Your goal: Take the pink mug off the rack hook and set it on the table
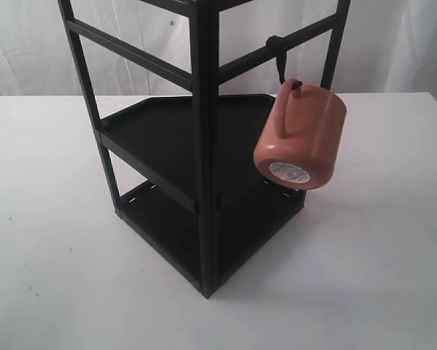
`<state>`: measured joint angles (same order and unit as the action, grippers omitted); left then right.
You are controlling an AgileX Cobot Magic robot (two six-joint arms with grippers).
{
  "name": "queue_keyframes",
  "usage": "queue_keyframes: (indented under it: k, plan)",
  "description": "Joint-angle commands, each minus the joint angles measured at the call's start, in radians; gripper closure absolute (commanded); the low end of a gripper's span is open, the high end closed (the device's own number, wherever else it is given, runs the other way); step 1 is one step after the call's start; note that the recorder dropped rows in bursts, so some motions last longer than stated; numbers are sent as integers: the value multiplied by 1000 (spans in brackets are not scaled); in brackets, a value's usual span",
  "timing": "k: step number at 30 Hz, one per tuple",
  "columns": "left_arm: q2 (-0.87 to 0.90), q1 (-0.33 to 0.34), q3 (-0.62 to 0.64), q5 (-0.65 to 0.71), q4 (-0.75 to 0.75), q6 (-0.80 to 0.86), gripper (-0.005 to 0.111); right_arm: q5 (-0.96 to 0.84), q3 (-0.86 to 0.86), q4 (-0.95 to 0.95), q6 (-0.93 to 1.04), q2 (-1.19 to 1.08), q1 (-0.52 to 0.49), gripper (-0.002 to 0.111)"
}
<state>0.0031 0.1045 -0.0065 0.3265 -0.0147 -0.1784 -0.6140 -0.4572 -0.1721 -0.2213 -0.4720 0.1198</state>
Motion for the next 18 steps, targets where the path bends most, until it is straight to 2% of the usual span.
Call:
queue_keyframes:
  k: [1, 6, 9, 12, 13, 15, 18]
  plan:
    - [-3, -7, 7, 8, 2, 0, 107, -55, -81, 195, 221, -123, 32, 108]
    - [-3, -7, 7, 8, 2, 0, 107, -164, -159, 491, 484, -221, 32, 108]
    - [-3, -7, 7, 8, 2, 0, 107, -235, -207, 751, 686, -252, 32, 108]
    - [-3, -7, 7, 8, 2, 0, 107, -169, -255, 1042, 923, -250, 32, 108]
    - [-3, -7, 7, 8, 2, 0, 107, -72, -263, 1160, 931, -248, 32, 108]
    - [-3, -7, 7, 8, 2, 0, 107, -13, -263, 1302, 930, -248, 32, 108]
    - [-3, -7, 7, 8, 2, 0, 107, -75, -263, 1335, 967, -265, 32, 108]
